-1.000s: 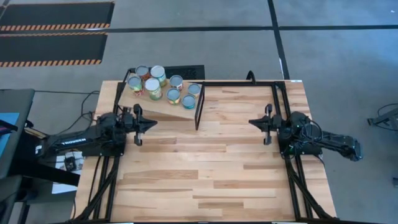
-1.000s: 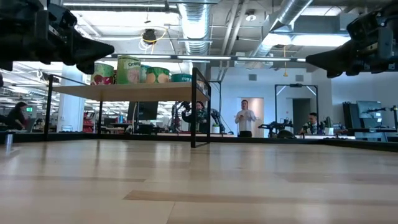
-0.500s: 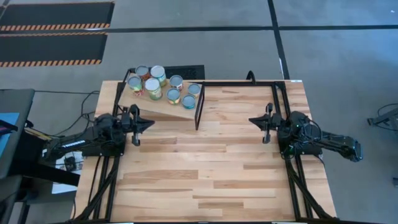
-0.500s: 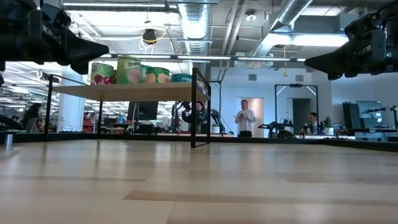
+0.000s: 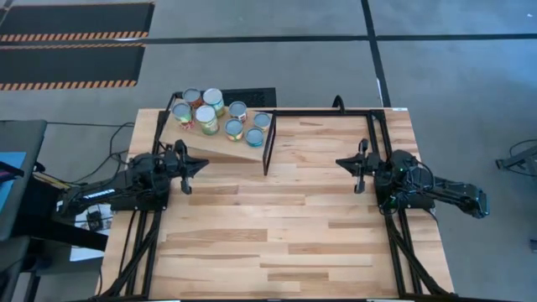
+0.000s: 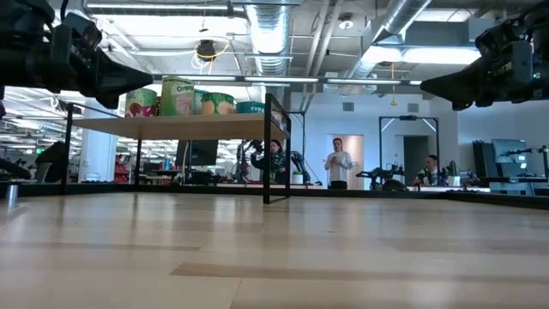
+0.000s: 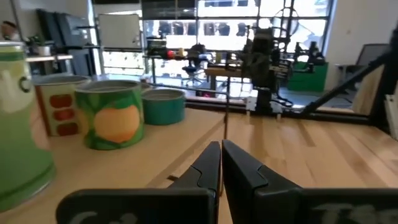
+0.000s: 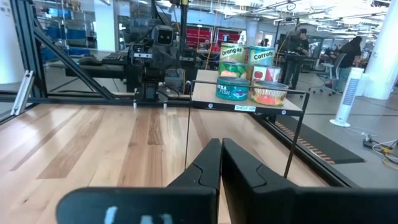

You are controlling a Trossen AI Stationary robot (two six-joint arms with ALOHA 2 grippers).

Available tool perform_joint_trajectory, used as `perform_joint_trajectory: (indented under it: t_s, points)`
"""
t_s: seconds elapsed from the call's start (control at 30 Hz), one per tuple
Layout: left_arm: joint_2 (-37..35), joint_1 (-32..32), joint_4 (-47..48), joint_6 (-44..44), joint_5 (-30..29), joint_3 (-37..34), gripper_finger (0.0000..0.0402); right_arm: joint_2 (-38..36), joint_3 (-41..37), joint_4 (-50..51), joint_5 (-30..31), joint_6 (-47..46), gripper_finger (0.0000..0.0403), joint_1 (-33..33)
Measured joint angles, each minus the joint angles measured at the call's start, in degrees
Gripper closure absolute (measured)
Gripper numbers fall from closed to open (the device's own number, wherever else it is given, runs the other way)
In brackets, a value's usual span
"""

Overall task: Pick and place cans onto a shelf
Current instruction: Return to Home Position

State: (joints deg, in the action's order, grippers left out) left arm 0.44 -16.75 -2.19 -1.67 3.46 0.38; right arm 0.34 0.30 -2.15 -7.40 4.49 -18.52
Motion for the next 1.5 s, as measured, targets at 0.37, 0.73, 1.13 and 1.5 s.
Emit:
perform_joint_trajectory:
  t_s: [0.37,0.73,1.13,1.5]
  points:
    - [-0.1,0.0,0.0,-0.1,-1.6,0.0,0.0397,0.0,0.0,0.0,0.0,0.0,0.0365,0.0]
    - [-0.1,0.0,0.0,-0.1,-1.6,0.0,0.0397,0.0,0.0,0.0,0.0,0.0,0.0365,0.0]
    - [-0.1,0.0,0.0,-0.1,-1.6,0.0,0.0397,0.0,0.0,0.0,0.0,0.0,0.0365,0.0]
    - [-0.1,0.0,0.0,-0.1,-1.5,0.0,0.0397,0.0,0.0,0.0,0.0,0.0,0.0365,0.0]
